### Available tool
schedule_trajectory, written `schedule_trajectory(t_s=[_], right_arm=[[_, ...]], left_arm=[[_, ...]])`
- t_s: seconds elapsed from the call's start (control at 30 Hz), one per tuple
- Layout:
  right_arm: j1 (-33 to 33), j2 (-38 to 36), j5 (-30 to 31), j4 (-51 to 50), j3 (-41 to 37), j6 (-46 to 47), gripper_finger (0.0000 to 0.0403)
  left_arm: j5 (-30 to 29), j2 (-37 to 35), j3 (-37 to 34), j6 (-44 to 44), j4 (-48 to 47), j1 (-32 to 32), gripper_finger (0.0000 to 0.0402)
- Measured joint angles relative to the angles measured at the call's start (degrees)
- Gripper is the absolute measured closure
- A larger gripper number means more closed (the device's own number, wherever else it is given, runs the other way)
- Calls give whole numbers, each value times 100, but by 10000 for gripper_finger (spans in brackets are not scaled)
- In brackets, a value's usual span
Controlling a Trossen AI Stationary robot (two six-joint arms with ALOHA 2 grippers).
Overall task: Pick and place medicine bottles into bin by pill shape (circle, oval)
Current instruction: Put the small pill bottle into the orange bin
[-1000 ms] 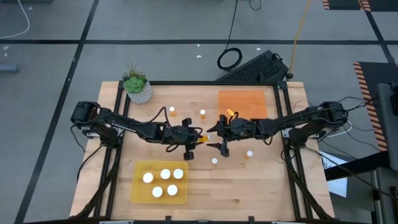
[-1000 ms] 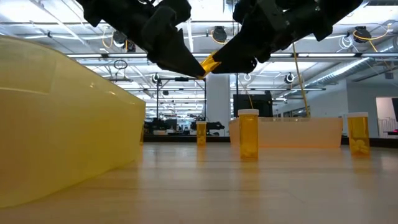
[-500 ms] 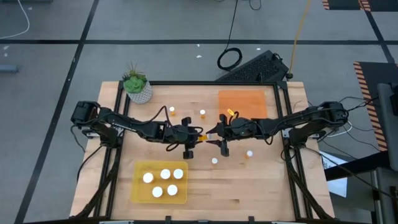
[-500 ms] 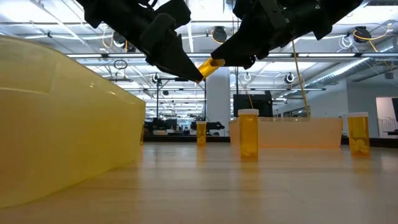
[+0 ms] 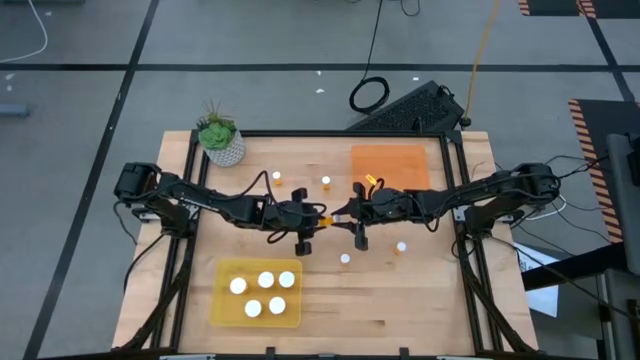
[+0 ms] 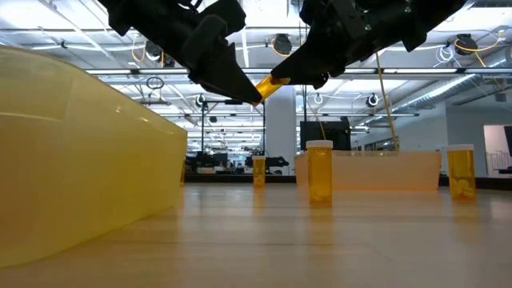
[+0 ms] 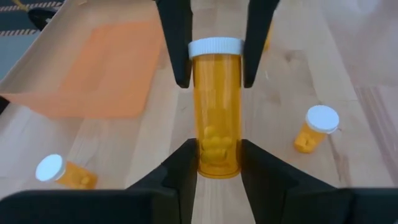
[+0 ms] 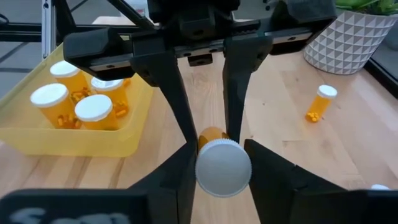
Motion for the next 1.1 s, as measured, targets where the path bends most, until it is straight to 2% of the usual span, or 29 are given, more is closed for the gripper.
schedule_trajectory(t_s=[0.13, 0.37, 0.57, 0.83, 1.1], right_arm=[[-21, -2, 10, -2, 0, -24, 280], [-184, -257, -18, -190, -2, -40, 285], [-433, -775, -26, -695, -2, -188, 283], [-1075, -1523, -5, -1556, -2, -207, 283], [-2248, -1999, 141, -2640, -2, -381, 282]], left_arm=[[-100, 0, 0, -115, -8, 1, 262], [-786, -11, 9, -380, -154, -5, 176], [-843, -9, 9, -423, -197, -5, 123], [-844, -9, 7, -742, -259, 38, 108], [-867, -9, 7, -751, -286, 34, 108]])
